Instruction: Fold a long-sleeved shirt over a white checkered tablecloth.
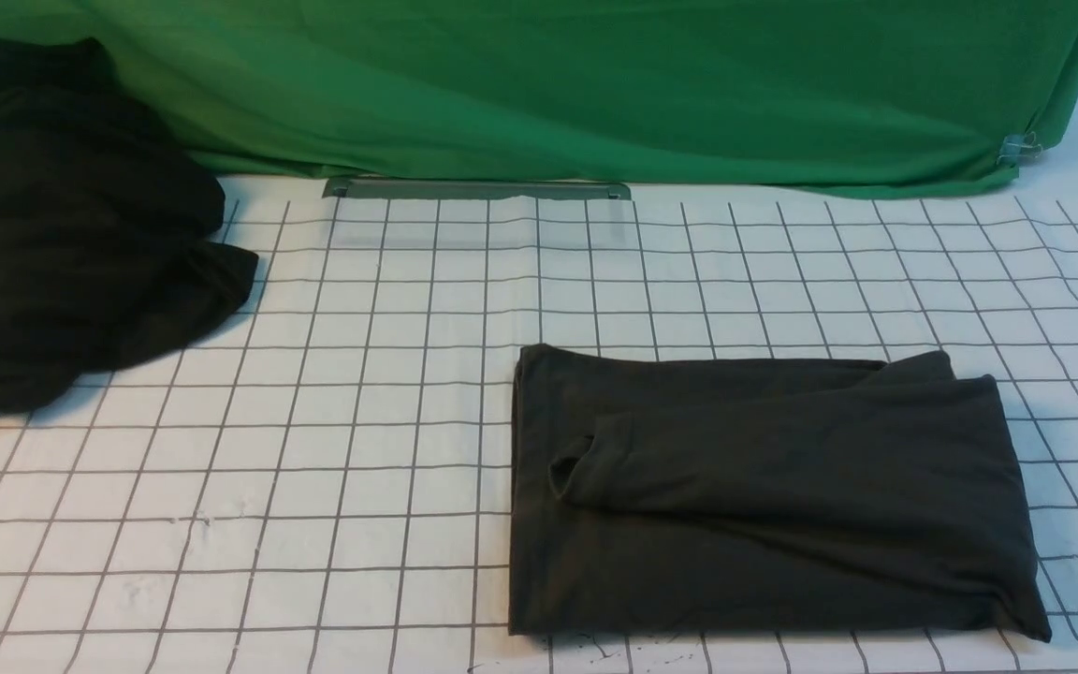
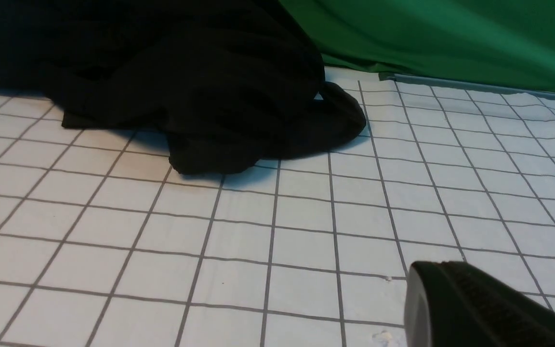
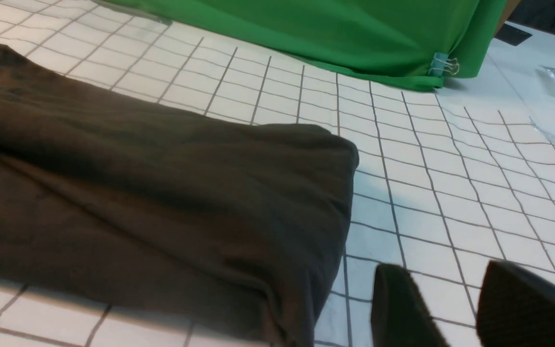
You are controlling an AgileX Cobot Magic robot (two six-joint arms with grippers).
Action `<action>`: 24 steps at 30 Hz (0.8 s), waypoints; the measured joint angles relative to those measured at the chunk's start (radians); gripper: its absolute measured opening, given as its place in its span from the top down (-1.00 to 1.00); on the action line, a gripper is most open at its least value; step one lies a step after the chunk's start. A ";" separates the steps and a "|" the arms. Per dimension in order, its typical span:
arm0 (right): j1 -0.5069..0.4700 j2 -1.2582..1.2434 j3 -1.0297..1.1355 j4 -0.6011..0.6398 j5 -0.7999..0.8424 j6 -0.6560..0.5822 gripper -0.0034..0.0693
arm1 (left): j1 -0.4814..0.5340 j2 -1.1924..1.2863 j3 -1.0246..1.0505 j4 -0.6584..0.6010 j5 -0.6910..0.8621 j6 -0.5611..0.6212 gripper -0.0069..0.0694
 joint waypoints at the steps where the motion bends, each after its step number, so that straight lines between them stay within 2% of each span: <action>1: 0.000 0.000 0.000 0.000 0.000 0.000 0.24 | 0.000 0.000 0.000 0.000 0.000 0.002 0.80; 5: 0.000 0.000 0.000 0.000 0.000 0.000 0.24 | -0.014 0.000 0.000 0.000 0.000 0.012 0.80; 11: 0.000 0.000 0.000 0.000 0.000 0.000 0.24 | -0.088 0.000 0.000 0.000 0.001 0.012 0.80; 24: 0.000 0.000 0.000 0.000 0.000 0.000 0.24 | -0.068 0.000 0.000 0.000 0.001 0.012 0.80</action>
